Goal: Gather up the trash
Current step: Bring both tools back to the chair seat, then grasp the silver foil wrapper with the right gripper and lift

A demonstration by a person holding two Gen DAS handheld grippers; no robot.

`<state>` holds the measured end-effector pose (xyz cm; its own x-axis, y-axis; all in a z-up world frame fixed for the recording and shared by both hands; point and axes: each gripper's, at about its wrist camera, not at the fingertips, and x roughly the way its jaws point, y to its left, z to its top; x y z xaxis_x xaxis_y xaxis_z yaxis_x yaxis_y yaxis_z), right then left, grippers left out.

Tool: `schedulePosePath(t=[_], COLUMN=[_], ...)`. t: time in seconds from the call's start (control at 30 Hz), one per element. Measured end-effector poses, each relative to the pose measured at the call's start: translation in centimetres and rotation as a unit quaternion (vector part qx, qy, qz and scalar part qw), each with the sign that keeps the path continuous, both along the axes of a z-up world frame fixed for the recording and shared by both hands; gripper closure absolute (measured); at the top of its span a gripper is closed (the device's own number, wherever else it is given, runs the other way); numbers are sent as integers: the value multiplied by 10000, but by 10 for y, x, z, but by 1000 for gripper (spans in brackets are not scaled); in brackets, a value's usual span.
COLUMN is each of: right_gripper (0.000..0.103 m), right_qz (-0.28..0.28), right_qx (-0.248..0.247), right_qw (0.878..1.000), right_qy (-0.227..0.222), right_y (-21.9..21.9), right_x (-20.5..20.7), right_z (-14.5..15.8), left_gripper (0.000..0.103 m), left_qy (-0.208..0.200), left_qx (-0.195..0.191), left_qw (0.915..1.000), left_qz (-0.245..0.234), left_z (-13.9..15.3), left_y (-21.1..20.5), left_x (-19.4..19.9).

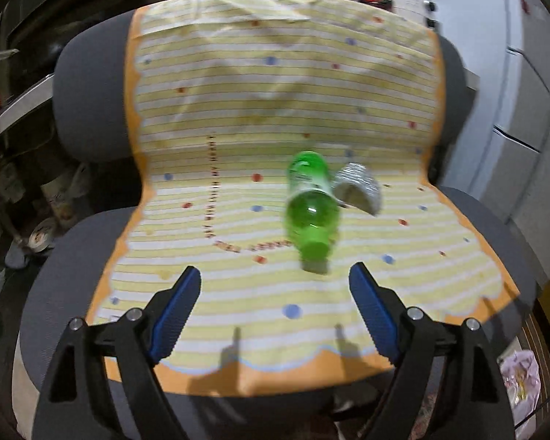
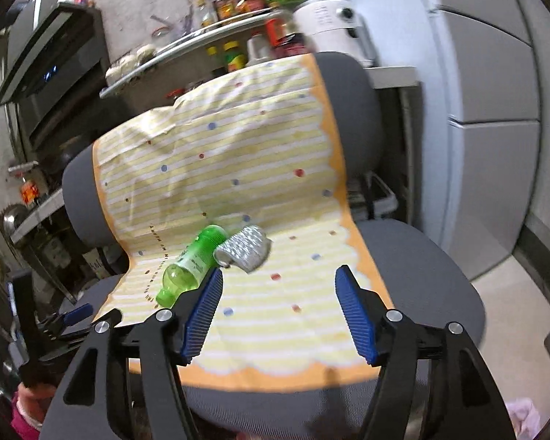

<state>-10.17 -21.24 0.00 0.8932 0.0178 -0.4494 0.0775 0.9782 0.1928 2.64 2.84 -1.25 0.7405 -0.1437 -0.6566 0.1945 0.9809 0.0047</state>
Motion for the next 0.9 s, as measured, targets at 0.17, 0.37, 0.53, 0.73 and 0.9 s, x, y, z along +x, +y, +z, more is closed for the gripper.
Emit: schedulePosePath(t=[0.17,0.37,0.53,0.73,0.9], right_gripper=[38,39,41,41,55], right_qz=[87,260,356,186,179], right_qx=[-65,39,163,-69,-51], right_qw=[9999,9987,9952,9908,9848], right_qy=[86,438,895,1338,1726], right_y=[18,39,58,71,73], right_x=[55,127,184,238,267], right_z=[-3,-25,-54,-84,-106], left_gripper=[22,22,23,28,28], left_qy=[20,78,208,301,419], left_qx=[24,-64,-39,-141,-244], left_qw=[9998,9997,9996,9990,9984], left_qz=[183,232,201,305,303], left_z=[4,-1,-11,-19,-27], left_y=[7,5,-2,4,7], left_x=[29,65,96,121,131])
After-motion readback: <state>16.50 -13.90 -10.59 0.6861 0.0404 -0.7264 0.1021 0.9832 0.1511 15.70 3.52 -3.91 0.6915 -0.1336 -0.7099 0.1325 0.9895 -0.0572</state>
